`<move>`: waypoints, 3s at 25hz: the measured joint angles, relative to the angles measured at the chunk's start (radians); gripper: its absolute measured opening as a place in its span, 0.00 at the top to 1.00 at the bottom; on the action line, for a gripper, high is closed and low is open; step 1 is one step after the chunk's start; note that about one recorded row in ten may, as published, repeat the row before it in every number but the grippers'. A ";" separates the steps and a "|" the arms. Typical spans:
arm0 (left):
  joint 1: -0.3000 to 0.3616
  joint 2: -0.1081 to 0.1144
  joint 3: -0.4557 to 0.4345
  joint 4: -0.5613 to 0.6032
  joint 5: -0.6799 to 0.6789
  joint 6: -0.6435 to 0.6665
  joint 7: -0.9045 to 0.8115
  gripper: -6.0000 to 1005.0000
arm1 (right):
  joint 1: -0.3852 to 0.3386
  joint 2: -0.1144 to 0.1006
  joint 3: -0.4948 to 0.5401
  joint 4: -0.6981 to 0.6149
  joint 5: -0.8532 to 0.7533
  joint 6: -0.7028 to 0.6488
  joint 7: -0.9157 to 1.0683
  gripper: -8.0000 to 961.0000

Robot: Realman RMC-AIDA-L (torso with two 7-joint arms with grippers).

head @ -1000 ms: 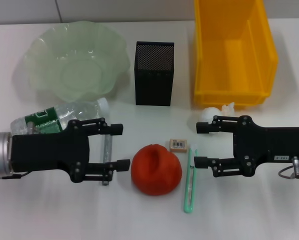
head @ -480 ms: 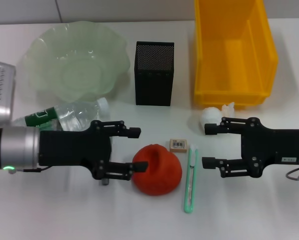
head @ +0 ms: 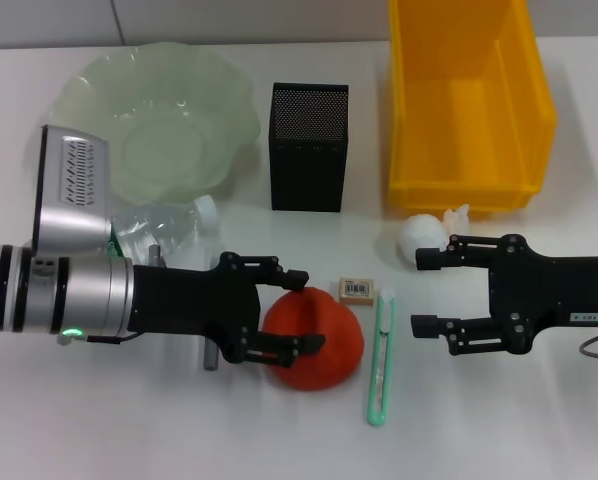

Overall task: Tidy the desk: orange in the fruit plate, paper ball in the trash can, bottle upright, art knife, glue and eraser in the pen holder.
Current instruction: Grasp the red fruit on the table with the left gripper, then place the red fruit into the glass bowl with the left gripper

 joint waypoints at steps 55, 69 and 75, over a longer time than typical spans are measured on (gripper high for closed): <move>0.061 -0.006 -0.293 -0.174 -0.616 -0.108 0.302 0.93 | -0.010 -0.004 -0.005 0.000 -0.002 -0.014 0.000 0.20; 0.000 -0.012 -0.297 -0.272 -0.760 -0.334 0.490 0.74 | -0.010 0.001 0.004 0.000 -0.002 -0.037 0.004 0.20; 0.024 -0.002 -0.262 -0.261 -0.742 -0.207 0.392 0.54 | -0.011 0.003 0.004 0.000 0.001 -0.039 0.004 0.20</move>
